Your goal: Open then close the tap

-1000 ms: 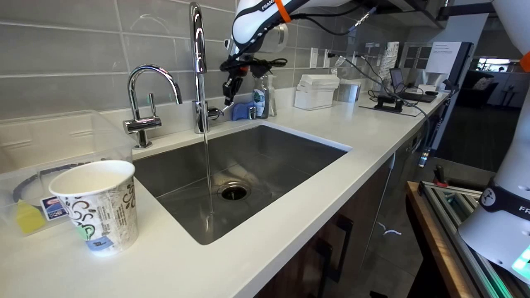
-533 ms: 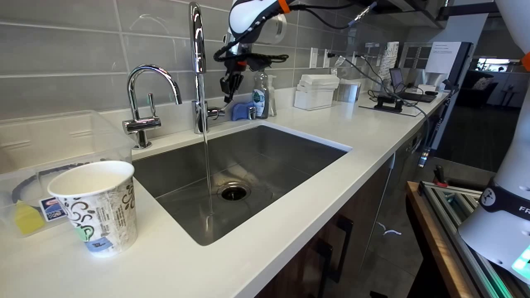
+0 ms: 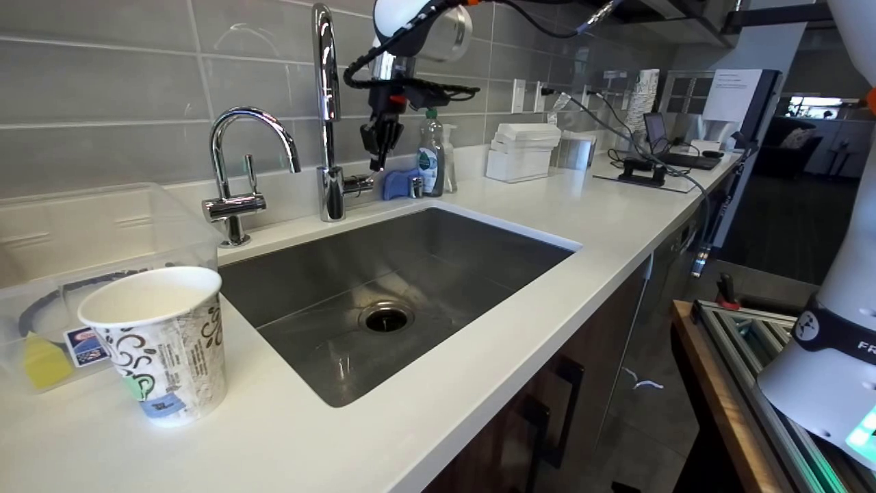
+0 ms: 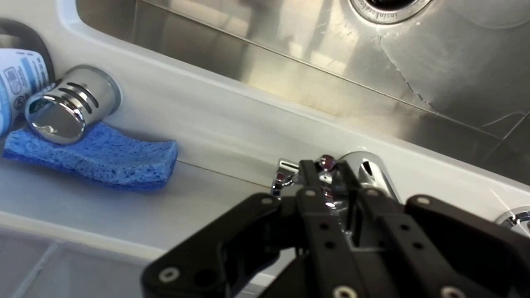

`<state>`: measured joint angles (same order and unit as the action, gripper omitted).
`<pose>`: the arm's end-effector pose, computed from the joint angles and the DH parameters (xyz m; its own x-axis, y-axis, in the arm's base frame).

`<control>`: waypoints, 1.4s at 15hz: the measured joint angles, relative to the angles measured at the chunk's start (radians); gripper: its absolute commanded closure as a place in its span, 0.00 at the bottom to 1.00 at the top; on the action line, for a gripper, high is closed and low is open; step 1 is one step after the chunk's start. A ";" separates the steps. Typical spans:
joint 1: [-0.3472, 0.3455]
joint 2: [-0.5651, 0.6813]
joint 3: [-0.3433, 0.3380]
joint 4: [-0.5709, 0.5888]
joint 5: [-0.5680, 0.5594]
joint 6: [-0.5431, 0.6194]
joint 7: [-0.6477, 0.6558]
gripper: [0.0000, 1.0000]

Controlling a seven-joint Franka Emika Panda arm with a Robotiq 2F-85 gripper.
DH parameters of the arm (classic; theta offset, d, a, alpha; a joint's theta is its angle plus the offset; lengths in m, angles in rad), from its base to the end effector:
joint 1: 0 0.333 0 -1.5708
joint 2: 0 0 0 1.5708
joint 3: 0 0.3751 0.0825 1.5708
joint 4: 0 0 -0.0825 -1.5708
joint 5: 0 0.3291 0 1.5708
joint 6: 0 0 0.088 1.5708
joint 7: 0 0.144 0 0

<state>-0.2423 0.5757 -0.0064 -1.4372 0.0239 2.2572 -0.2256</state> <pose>0.7046 -0.1765 0.4181 0.9704 -0.0291 0.2397 -0.0389 -0.9986 0.0364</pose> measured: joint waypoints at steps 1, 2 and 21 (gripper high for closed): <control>0.002 0.000 -0.001 0.000 0.000 0.000 0.005 0.53; 0.005 -0.003 -0.002 0.000 0.000 0.001 0.007 0.46; 0.035 -0.379 -0.099 0.003 -0.094 -0.551 0.031 0.00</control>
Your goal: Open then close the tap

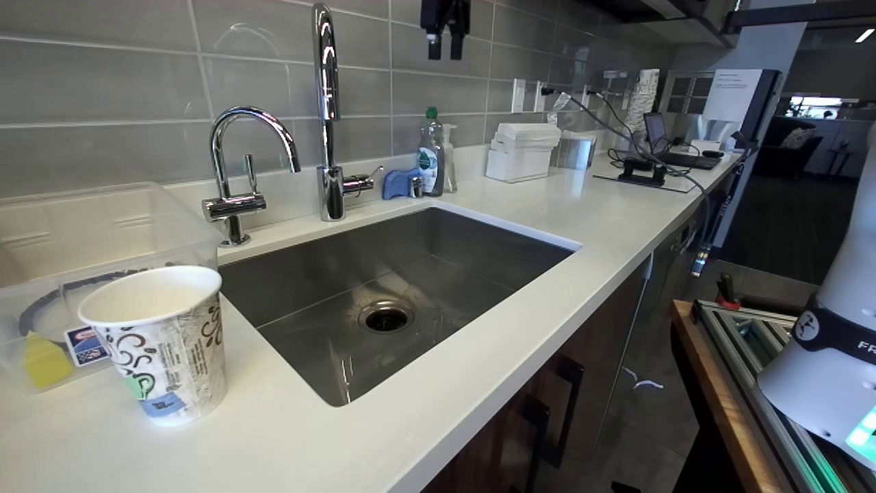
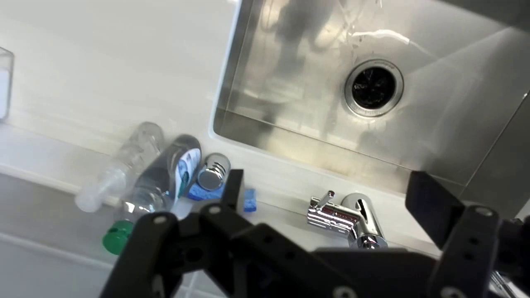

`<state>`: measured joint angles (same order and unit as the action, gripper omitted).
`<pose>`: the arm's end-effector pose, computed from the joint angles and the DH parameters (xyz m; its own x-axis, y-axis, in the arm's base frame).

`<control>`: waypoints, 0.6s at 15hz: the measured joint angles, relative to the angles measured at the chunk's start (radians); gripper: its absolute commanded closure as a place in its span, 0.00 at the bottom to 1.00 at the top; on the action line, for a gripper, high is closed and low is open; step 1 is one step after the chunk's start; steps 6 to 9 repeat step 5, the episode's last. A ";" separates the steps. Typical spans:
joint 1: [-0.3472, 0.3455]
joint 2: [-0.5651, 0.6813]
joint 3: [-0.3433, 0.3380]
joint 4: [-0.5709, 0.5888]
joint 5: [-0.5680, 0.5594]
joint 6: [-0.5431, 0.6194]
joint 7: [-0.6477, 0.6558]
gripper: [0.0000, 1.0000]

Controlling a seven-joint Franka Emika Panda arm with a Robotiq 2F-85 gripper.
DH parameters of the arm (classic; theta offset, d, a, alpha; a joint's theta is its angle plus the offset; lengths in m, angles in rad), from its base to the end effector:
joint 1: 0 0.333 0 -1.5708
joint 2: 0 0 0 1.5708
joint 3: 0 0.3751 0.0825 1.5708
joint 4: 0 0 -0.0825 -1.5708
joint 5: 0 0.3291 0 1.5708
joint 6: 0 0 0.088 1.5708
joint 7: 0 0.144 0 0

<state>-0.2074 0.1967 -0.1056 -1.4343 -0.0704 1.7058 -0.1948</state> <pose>0.5568 -0.1826 0.6114 0.9929 -0.1053 0.0563 -0.1107 -0.9884 0.1036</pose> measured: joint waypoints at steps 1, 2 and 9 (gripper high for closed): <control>0.000 -0.019 -0.008 0.010 -0.021 -0.053 0.001 0.00; -0.001 -0.032 -0.018 0.024 -0.036 -0.106 0.000 0.00; -0.013 -0.041 -0.044 0.073 -0.034 -0.250 -0.028 0.00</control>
